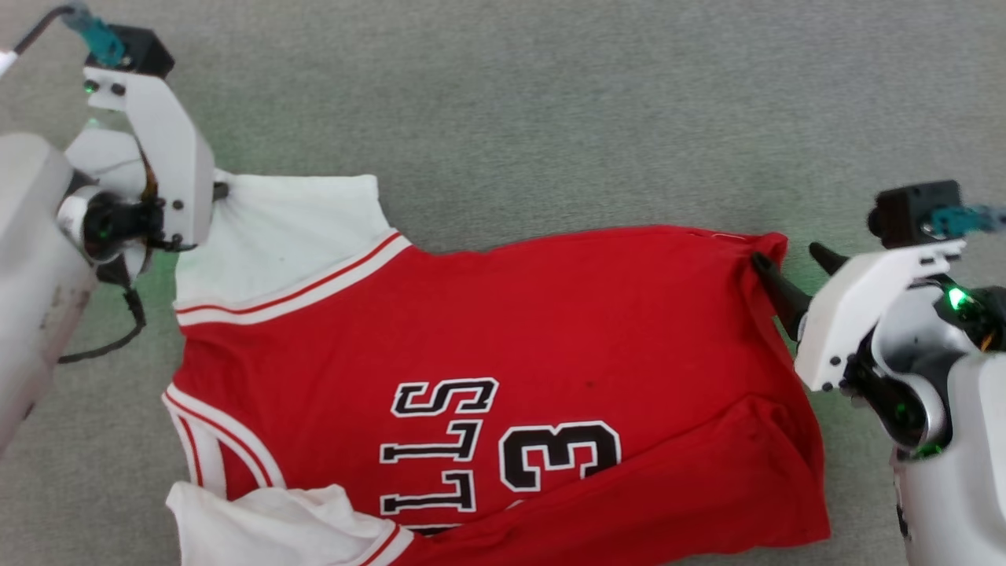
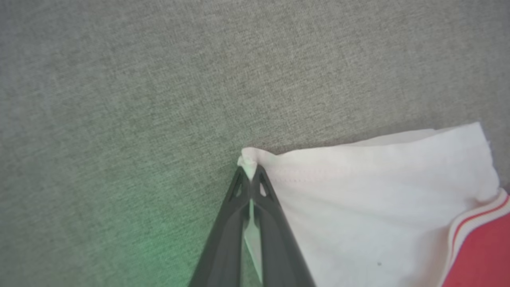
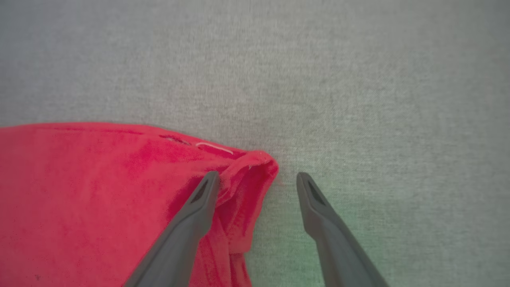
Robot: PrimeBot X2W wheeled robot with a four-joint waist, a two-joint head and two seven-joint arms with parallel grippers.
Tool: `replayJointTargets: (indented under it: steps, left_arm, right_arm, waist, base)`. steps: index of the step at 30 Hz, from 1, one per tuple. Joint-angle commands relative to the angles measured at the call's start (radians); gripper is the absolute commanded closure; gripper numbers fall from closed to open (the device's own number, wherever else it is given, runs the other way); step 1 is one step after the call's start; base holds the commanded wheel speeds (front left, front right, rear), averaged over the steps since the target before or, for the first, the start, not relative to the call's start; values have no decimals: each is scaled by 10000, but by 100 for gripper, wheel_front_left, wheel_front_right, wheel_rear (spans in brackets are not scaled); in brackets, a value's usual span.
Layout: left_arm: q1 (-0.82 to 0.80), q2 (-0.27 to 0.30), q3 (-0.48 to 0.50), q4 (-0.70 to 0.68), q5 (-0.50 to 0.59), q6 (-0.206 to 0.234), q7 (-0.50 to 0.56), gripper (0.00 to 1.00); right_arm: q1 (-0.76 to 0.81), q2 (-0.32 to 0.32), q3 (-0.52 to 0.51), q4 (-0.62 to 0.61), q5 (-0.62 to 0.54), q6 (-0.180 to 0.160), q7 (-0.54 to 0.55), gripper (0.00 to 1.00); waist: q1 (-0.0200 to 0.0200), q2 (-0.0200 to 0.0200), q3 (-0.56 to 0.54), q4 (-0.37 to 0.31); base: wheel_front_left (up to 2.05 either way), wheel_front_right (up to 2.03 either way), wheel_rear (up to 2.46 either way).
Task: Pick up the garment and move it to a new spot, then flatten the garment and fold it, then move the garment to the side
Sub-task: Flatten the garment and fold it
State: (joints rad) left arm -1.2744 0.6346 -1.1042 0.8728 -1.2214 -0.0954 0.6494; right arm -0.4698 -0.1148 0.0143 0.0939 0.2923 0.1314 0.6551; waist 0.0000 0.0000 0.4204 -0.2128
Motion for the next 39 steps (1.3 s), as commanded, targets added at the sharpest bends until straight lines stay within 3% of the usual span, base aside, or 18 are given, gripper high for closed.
replayJointTargets:
  steps: [1, 7, 8, 9, 19, 28, 33, 39]
  left_arm:
    - [187, -160, -129, 103, 66, -20, 4, 100]
    - [65, -393, -147, 355, 45, -178, -167, 100]
    - [63, -434, -132, 398, 16, -210, -210, 100]
    - [67, -471, -129, 432, -6, -229, -247, 100]
    - [44, -502, 121, 216, -426, -359, -633, 100]
    - [568, 83, 135, -1036, -851, -337, -283, 100]
    - [1242, 731, 119, -2627, -1035, 260, -148, 100]
    - [2400, 2064, 128, -5857, -1296, 1669, -94, 100]
  right_arm:
    - [-180, -57, 50, 104, 36, -16, 126, 0]
    - [-840, -322, 346, 1298, 351, -16, 1734, 0]
    - [-903, -370, 498, 1431, 433, -16, 1942, 67]
    - [-975, -344, 493, 1555, 591, -15, 2072, 100]
    - [-1073, -1119, 680, 1455, 844, -16, 2079, 100]
    - [-71, -2343, 1314, 328, 1441, -16, 2083, 100]
    - [762, -2984, 1321, -386, 1753, -16, 2508, 100]
    - [1920, -3352, 1005, -1113, 2045, -16, 3345, 100]
  waist:
    - [0, 0, 51, 119]
    - [0, 0, 65, 378]
    - [0, 0, 59, 409]
    - [0, 0, 47, 444]
    - [0, 0, -618, 911]
    - [0, 0, -1726, 1443]
    - [0, 0, -2280, 1747]
    - [0, 0, -2700, 2043]
  base:
    - [0, 0, 0]
    - [0, 0, 0]
    - [0, 0, 0]
    - [0, 0, 0]
    - [0, 0, 0]
    - [0, 0, 0]
    - [0, 0, 0]
    - [0, 0, 0]
